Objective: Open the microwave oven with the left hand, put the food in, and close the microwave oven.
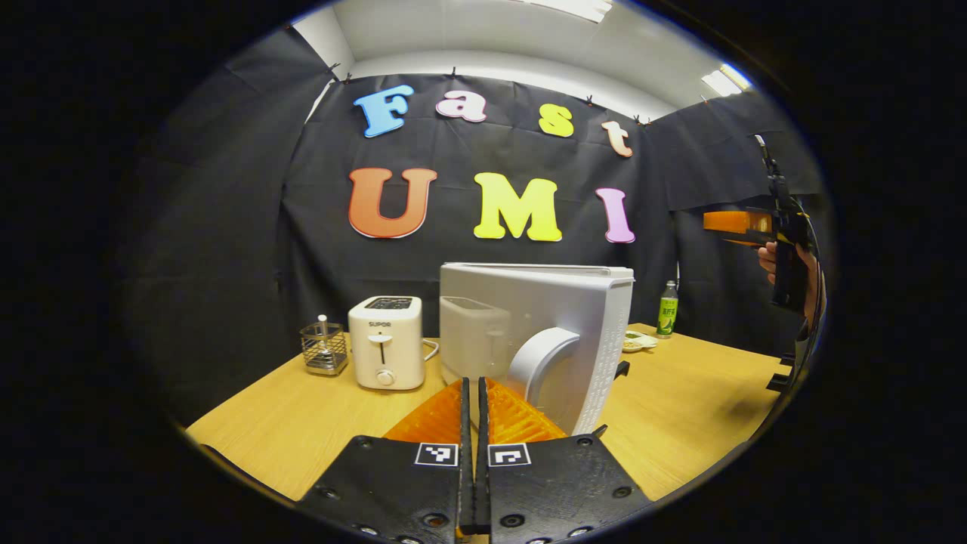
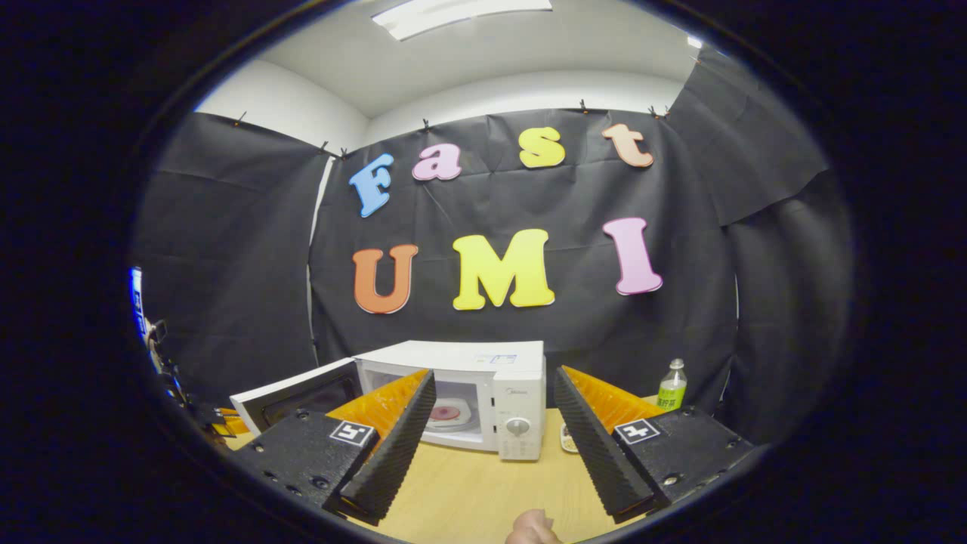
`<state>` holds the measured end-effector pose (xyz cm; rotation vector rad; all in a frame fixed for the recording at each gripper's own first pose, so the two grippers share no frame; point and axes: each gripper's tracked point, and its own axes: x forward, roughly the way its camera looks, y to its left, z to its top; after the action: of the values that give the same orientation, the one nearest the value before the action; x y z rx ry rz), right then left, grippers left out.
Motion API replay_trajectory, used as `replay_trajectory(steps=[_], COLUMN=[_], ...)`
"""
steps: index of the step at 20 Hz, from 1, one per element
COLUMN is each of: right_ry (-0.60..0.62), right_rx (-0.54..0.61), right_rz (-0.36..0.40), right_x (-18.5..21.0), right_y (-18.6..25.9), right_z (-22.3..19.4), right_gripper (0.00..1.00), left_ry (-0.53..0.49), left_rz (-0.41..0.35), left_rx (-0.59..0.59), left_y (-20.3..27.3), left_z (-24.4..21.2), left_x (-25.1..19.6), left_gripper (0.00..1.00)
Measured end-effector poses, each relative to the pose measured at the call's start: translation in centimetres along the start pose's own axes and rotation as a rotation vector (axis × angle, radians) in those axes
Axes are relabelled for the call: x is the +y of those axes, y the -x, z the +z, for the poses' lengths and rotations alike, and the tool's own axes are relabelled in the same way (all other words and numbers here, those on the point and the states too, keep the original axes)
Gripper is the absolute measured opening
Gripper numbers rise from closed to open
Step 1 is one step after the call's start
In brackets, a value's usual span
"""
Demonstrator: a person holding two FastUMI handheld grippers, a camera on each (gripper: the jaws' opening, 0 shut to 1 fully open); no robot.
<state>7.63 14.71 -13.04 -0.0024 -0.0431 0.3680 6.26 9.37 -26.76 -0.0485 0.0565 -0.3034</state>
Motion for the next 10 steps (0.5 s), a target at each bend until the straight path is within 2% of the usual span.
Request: replay_trajectory(steps=[1,2,3,4,5,6,10], right_ry=[0.002,0.001,0.0,-0.003,-0.008,-0.012,-0.051], right_rx=[0.006,0.004,0.01,0.009,0.008,0.009,0.016], right_rz=[-0.007,-0.006,-0.008,-0.008,-0.013,-0.016,-0.036], right_x=[-0.5,-0.8,-1.3,-2.0,-2.5,-3.1,-5.4], right_y=[-0.2,0.3,0.1,-0.2,-0.4,-0.5,-0.8], right_z=[-0.2,0.0,-0.2,-0.6,-0.7,-1.0,-2.1], right_gripper=[1.0,0.91,1.0,0.91,1.0,0.91,0.92], left_ry=[0.005,0.006,0.006,0.008,0.012,0.013,0.012], left_rz=[-0.019,-0.039,-0.059,-0.082,-0.106,-0.129,-0.202], left_rx=[-0.003,-0.005,-0.014,-0.021,-0.025,-0.025,-0.027], left_y=[-0.6,-1.2,-1.9,-2.7,-3.4,-4.3,-7.4], left_z=[0.1,0.1,0.3,0.5,0.7,0.8,1.3], left_x=[-1.0,-2.0,-3.0,-4.1,-5.1,-6.2,-10.0], left_gripper=[0.0,0.0,0.0,0.0,0.0,0.0,0.0])
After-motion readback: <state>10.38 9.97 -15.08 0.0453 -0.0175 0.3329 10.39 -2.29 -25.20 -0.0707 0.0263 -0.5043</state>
